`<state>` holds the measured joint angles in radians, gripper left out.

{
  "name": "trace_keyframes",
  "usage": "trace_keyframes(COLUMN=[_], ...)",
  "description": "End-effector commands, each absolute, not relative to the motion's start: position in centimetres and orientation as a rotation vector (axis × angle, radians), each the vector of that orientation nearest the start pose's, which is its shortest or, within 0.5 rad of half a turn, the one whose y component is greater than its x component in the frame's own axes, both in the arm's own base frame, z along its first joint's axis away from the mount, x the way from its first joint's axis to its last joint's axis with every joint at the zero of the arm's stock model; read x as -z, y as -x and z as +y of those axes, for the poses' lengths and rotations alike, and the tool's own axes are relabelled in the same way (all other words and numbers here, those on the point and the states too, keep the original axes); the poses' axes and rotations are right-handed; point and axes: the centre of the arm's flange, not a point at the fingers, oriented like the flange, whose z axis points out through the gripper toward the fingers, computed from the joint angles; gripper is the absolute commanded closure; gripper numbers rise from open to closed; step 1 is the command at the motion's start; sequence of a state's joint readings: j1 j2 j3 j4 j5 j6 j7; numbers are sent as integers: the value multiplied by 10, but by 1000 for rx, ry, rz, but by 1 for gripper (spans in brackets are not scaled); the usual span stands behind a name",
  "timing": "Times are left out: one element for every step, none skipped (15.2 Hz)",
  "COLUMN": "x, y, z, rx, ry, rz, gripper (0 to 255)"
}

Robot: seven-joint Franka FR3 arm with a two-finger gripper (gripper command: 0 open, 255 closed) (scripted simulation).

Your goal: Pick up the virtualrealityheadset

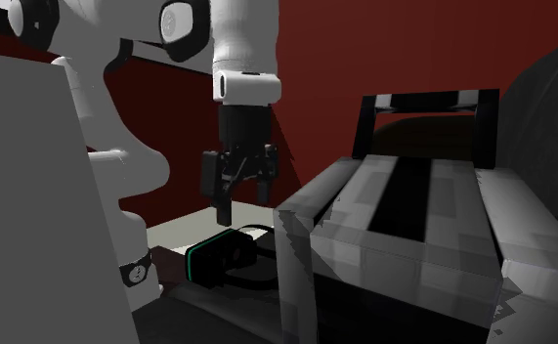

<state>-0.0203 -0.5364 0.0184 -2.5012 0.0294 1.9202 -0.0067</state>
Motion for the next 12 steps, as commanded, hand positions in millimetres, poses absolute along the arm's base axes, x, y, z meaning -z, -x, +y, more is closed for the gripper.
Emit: trace_keyframes(x=[-454, -448, -443, -440, -440, -440, -440, -440, -440, -440, -440, -440], y=[-379, -379, -379, -379, -379, -379, -379, -379, -379, -379, -379, -379], z=[1, 1, 1, 1, 1, 1, 1, 1, 1, 1, 1, 1], rx=[-69, -69, -69, -69, -69, -69, -69, -69, -69, -69, -69, -69], ry=[3123, 3123, 3123, 3123, 3123, 3123, 3123, 3123, 3123, 3123, 3123, 3123], rz=[13, 13, 13, 13, 13, 13, 13, 13, 13, 13, 13, 13], gripper=[0, 0, 0, 0, 0, 255, 255, 255, 255, 255, 255, 255])
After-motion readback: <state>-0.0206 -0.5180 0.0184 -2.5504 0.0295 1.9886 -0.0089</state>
